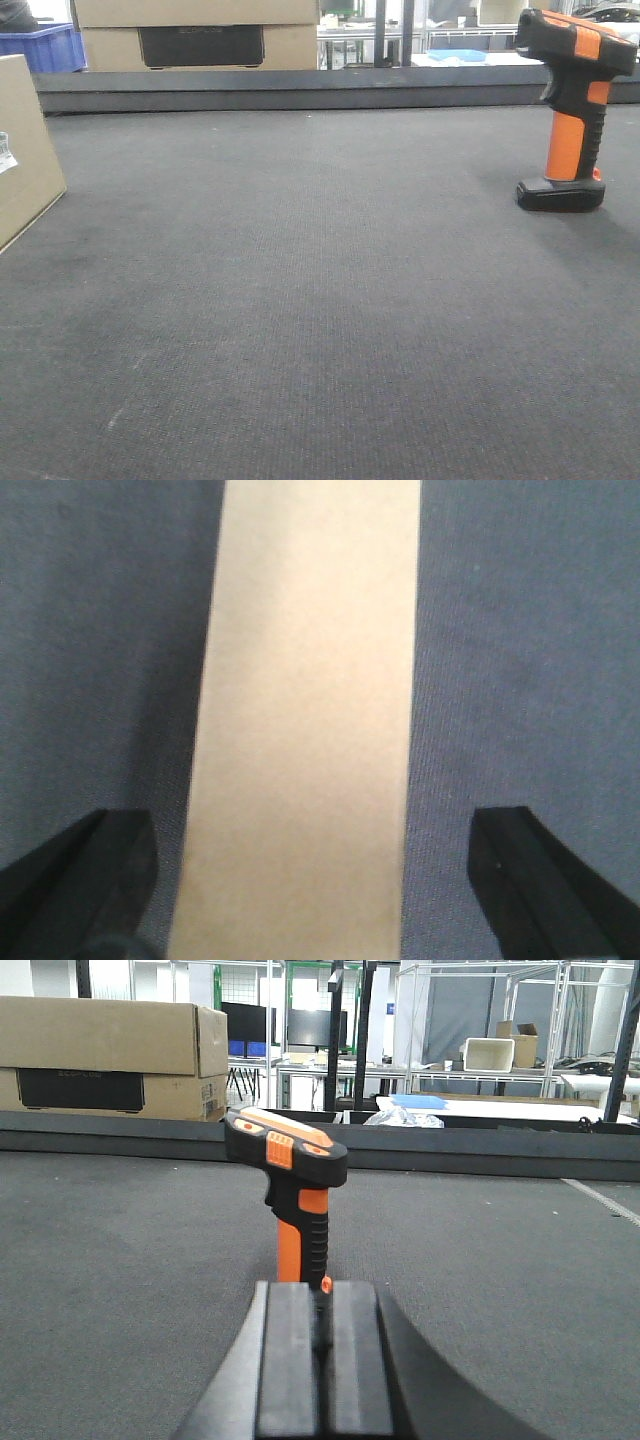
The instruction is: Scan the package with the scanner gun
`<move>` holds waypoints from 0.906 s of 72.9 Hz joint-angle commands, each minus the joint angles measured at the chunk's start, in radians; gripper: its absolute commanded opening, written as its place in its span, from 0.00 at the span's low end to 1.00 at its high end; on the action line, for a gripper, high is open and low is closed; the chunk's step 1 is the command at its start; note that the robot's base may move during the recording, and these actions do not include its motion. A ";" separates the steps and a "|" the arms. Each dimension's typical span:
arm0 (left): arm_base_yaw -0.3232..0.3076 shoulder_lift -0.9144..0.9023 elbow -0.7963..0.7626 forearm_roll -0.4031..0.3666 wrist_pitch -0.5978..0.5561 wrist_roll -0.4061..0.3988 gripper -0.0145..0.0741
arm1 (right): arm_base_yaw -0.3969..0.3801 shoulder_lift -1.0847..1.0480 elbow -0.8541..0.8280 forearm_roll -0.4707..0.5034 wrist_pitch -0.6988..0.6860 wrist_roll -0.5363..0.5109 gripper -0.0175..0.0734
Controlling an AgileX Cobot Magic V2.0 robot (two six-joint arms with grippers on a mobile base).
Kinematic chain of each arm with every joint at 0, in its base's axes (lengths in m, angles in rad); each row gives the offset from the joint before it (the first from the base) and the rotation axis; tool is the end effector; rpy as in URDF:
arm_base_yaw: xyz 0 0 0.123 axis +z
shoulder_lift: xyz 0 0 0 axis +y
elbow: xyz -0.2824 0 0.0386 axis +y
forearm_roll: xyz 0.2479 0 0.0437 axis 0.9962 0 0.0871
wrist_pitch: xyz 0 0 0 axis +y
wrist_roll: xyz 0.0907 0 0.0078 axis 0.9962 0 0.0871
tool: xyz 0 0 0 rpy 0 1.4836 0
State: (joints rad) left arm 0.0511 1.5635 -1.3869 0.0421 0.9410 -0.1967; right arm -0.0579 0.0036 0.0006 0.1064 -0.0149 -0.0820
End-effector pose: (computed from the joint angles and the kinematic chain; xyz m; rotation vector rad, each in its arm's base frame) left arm 0.3344 0.0202 0.3271 -0.3015 2.5823 0.0006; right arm 0.0563 -0.0034 0.2140 0.0619 1.4717 -0.0284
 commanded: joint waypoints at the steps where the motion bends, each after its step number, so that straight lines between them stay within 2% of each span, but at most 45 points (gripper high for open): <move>1: 0.002 0.012 -0.007 0.000 -0.004 0.009 0.75 | 0.000 -0.004 -0.001 -0.005 -0.018 0.000 0.01; 29: 0.002 0.079 -0.007 0.047 -0.002 0.009 0.72 | 0.000 -0.004 -0.001 -0.005 -0.018 0.000 0.01; 36: 0.002 0.079 -0.007 0.047 -0.006 0.009 0.55 | 0.000 -0.004 -0.001 -0.005 -0.018 0.000 0.01; 48: 0.002 0.079 -0.007 0.032 -0.008 0.009 0.04 | 0.000 -0.004 -0.001 -0.005 -0.018 0.000 0.01; 59: -0.010 0.079 -0.042 0.006 0.026 0.009 0.04 | 0.000 -0.004 -0.001 -0.005 -0.018 0.000 0.01; 66: -0.061 0.077 -0.093 -0.002 0.074 0.009 0.04 | 0.000 -0.004 -0.001 -0.005 -0.018 0.000 0.01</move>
State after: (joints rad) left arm 0.0287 1.6514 -1.4391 0.0656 0.9953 -0.1876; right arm -0.0579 0.0036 0.0006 0.1064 -0.0149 -0.0820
